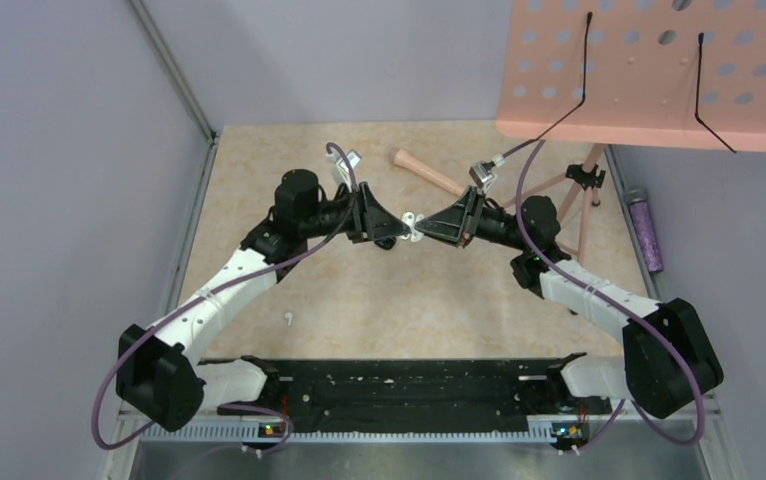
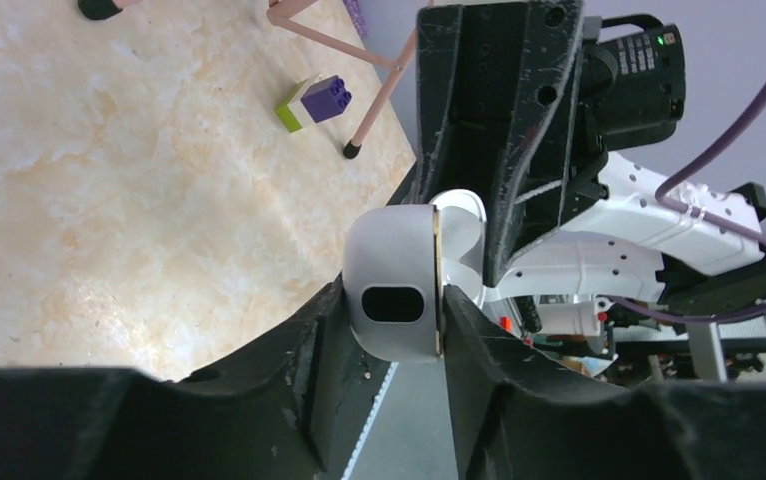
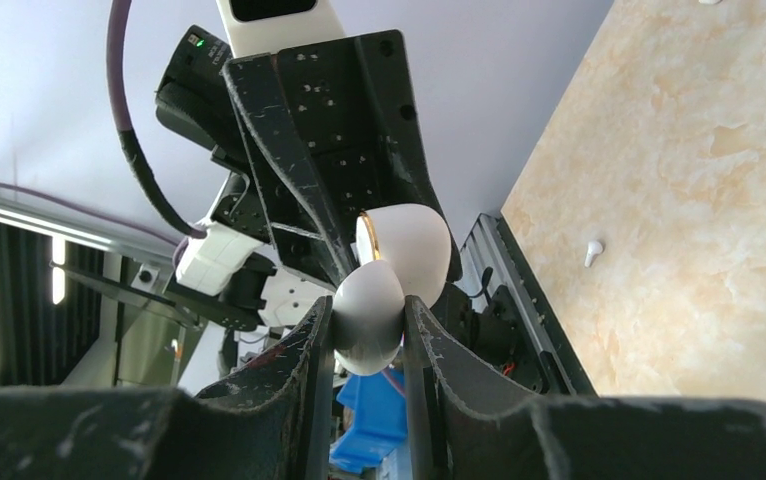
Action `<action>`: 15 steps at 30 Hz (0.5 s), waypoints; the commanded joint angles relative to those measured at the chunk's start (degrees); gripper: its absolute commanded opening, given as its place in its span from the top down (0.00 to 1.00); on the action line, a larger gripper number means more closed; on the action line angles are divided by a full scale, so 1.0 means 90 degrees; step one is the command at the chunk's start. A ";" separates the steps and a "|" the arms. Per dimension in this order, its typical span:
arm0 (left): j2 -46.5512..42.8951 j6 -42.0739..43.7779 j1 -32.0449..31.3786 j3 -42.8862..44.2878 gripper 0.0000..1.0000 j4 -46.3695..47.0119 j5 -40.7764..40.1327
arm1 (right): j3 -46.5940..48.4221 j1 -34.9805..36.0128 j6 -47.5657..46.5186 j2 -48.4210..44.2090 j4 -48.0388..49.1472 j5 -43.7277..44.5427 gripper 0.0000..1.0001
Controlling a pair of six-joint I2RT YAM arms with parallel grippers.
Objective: Insert the wireless bluetooth earbuds into the charging case
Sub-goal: Pass from the right arm to the left
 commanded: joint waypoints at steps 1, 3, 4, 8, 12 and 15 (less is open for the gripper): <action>0.0005 -0.0055 -0.0046 0.0115 0.68 0.0389 -0.0017 | 0.0330 0.0093 -0.0197 -0.0147 0.0217 -0.0044 1.00; 0.0003 -0.0101 -0.0048 0.0110 0.82 0.0411 -0.0010 | 0.0298 0.0088 -0.0198 -0.0130 0.0241 -0.0044 1.00; -0.0009 -0.0128 -0.0053 0.0092 0.88 0.0455 0.0004 | 0.0283 0.0088 -0.0163 -0.0124 0.0268 -0.0052 0.94; -0.0008 -0.0354 -0.0047 -0.0012 1.00 0.0699 0.0035 | 0.0146 0.0088 -0.0003 -0.0141 0.0538 -0.0011 0.57; -0.0002 -0.0715 -0.0041 -0.0199 1.00 0.1151 0.0080 | -0.0081 0.0069 0.0187 -0.0247 0.0965 0.0120 0.49; 0.0039 -0.1058 -0.0029 -0.0343 1.00 0.1602 0.0266 | -0.0218 0.0042 0.0275 -0.0337 0.1199 0.0209 0.48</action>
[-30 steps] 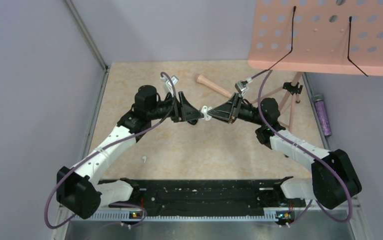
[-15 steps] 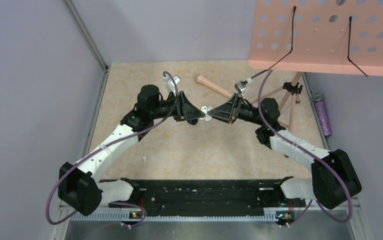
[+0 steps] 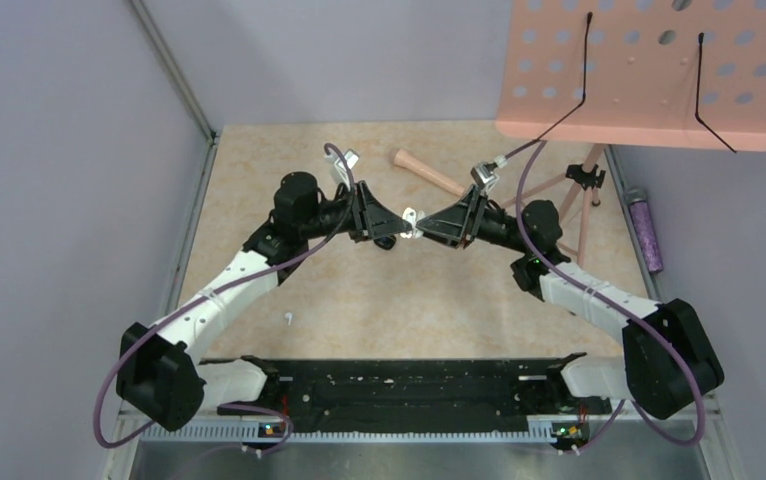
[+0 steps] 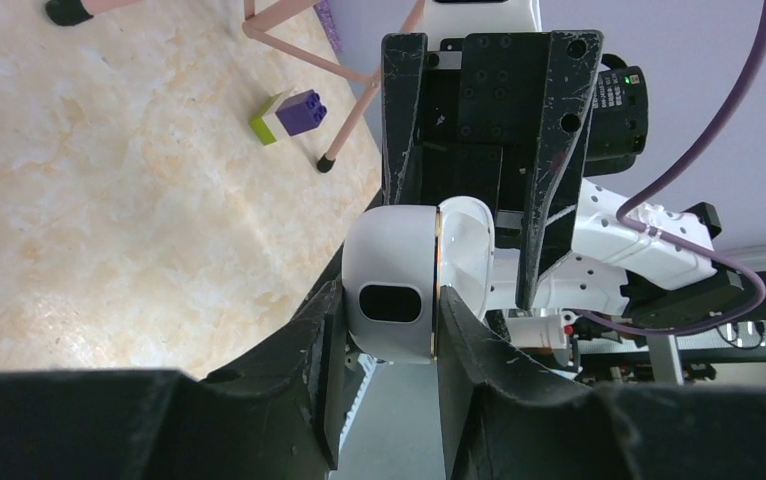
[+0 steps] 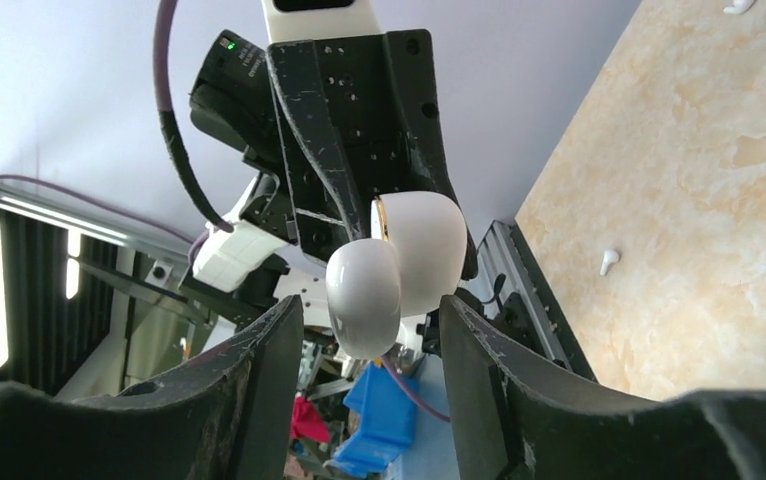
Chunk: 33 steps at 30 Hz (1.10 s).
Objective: Insert the wireless bluetooth earbuds into the charging case
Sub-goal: Pass from the right arm to the left, then open the charging case to the charging case.
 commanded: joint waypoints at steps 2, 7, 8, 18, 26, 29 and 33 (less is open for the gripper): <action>0.0056 -0.0602 -0.0007 -0.0192 1.00 0.1117 0.0297 | -0.0143 0.0018 0.0095 -0.0355 0.0908 0.0162 0.49; 0.0054 -0.0614 -0.0005 -0.0227 1.00 0.1141 0.0315 | -0.0123 0.0011 0.0106 -0.0393 0.0965 0.0195 0.55; 0.0052 -0.0621 -0.0008 -0.0226 1.00 0.1144 0.0310 | -0.0114 0.0009 0.0103 -0.0388 0.0972 0.0180 0.57; -0.0006 -0.0671 -0.0006 -0.0235 1.00 0.1161 0.0340 | -0.0115 0.0007 0.0088 -0.0373 0.0876 0.0170 0.63; -0.0159 0.0230 -0.0010 0.0222 1.00 -0.0057 -0.0065 | 0.0338 0.0016 -0.0933 -0.0716 -0.0982 0.0456 0.47; -0.0208 0.0587 -0.0017 0.0445 1.00 -0.0628 -0.0234 | 0.0638 0.0024 -0.1491 -0.0862 -0.1921 0.0641 0.44; -0.0242 0.0830 -0.0025 0.0619 1.00 -0.1033 -0.0392 | 0.1022 0.0115 -0.1940 -0.0836 -0.2683 0.0795 0.43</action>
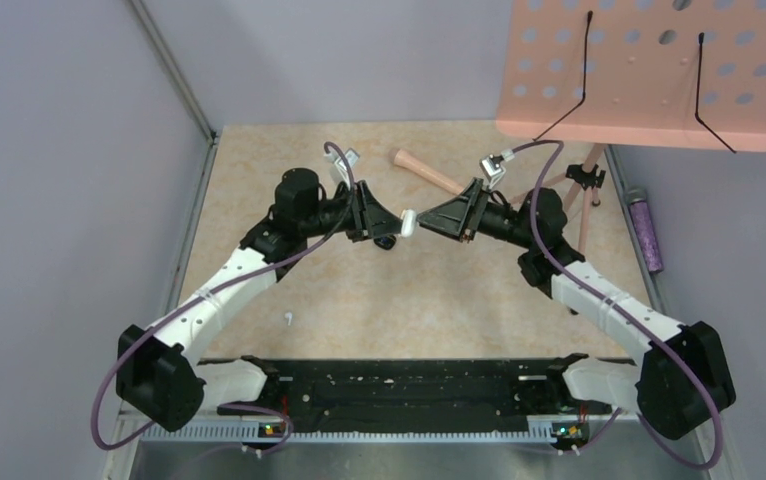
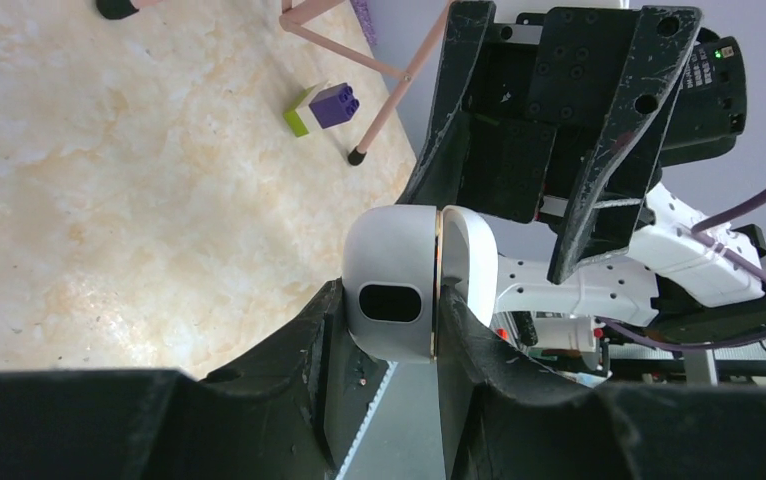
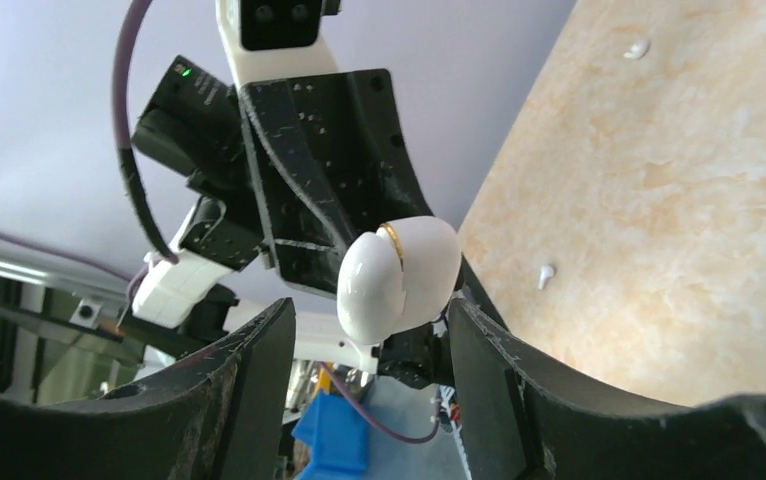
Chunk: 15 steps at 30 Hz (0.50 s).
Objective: Insert the wireless bluetooth earbuds into the charging case
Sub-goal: Open the charging case to the charging case.
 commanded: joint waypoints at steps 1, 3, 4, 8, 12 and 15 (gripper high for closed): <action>-0.0259 0.0563 -0.0025 0.0445 1.00 -0.0474 -0.0268 | 0.0715 0.0145 -0.0960 -0.0168 -0.1026 0.0337 0.42; -0.0272 0.0605 -0.0028 0.0485 1.00 -0.0541 -0.0329 | 0.0830 0.0227 -0.1094 -0.0109 -0.1228 0.0438 0.41; -0.0276 0.0641 -0.0042 0.0513 1.00 -0.0583 -0.0365 | 0.0878 0.0274 -0.1122 -0.0083 -0.1277 0.0481 0.40; -0.0239 0.0741 -0.0079 0.0601 1.00 -0.0756 -0.0452 | 0.1036 0.0411 -0.1225 0.0027 -0.1346 0.0602 0.36; -0.0219 0.0763 -0.0102 0.0656 1.00 -0.0802 -0.0478 | 0.1191 0.0471 -0.1343 0.0097 -0.1488 0.0636 0.36; -0.0209 0.0757 -0.0132 0.0677 1.00 -0.0802 -0.0498 | 0.1382 0.0637 -0.1612 0.0199 -0.1873 0.0784 0.36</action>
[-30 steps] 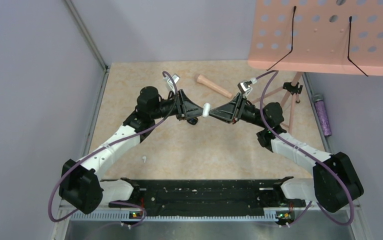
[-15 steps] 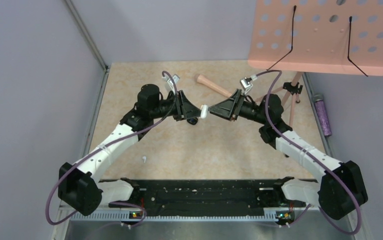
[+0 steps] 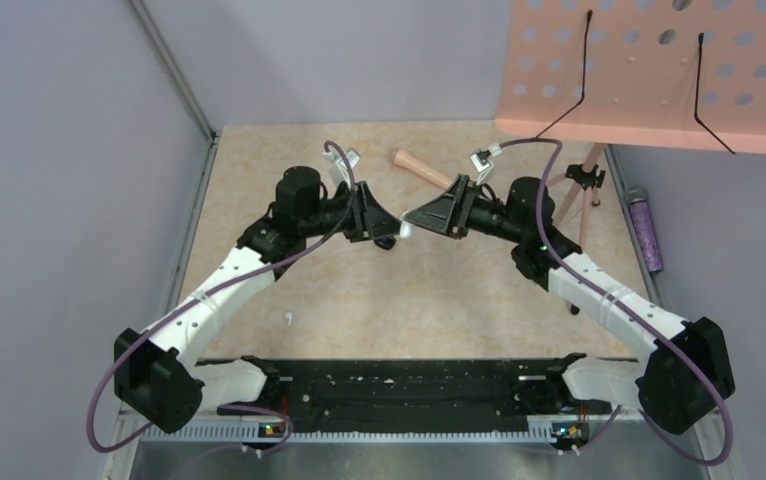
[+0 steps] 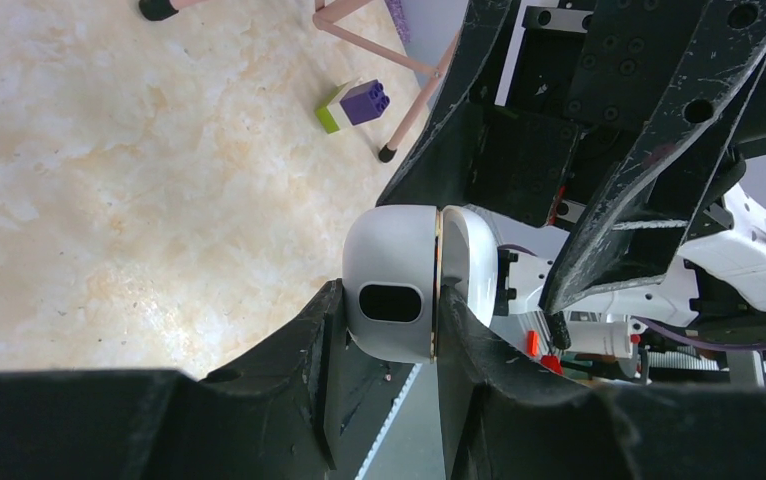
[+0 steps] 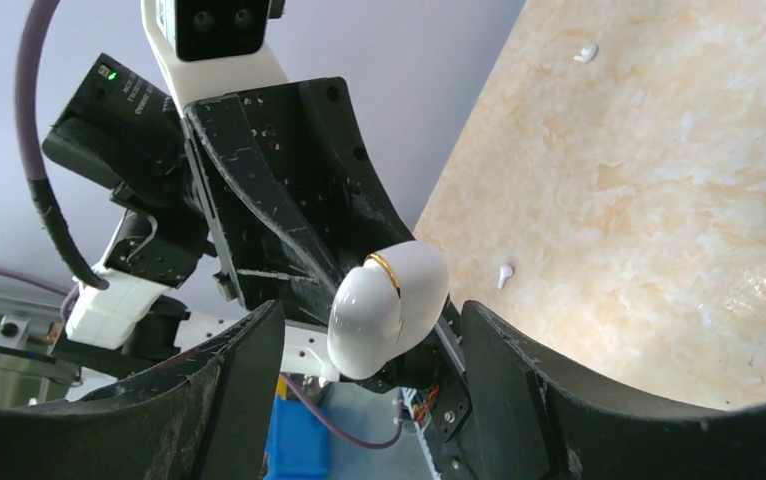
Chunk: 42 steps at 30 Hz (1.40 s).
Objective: Insert the wireless bluetooth earbuds into the charging case
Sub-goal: Open the charging case to the charging case.
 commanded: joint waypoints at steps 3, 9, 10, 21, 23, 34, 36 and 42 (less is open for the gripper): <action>-0.0113 0.0142 -0.0059 0.0346 1.00 0.0092 -0.0103 | 0.0736 0.0399 -0.0795 0.0234 -0.0671 0.0419 0.36; -0.0190 0.0175 -0.0069 0.0363 1.00 0.0040 -0.0157 | 0.0575 0.0406 -0.0860 0.0070 -0.0996 0.0862 0.37; -0.0191 0.0181 -0.0065 0.0365 1.00 0.0018 -0.0159 | 0.0532 0.0396 -0.0865 0.0032 -0.1021 0.0903 0.38; -0.0225 0.0159 -0.0061 0.0244 1.00 0.0104 -0.0066 | -0.0509 -0.0032 0.0312 -0.0371 0.0968 0.0078 0.42; -0.0224 0.0090 -0.0060 0.0208 1.00 0.0209 0.0014 | -0.0662 -0.0033 0.0631 -0.0275 0.1736 -0.0166 0.40; -0.0219 -0.0221 -0.0048 0.0054 1.00 0.0552 0.0254 | -0.0940 -0.0052 0.1163 -0.0045 0.3147 -0.0475 0.44; -0.0222 -0.0331 -0.0027 0.0006 1.00 0.0659 0.0306 | -0.1026 -0.0067 0.1243 -0.0039 0.3321 -0.0454 0.46; -0.0232 -0.0706 0.0057 -0.0196 1.00 0.1273 0.0447 | -0.1228 -0.0122 0.1379 -0.0005 0.3536 -0.0404 0.46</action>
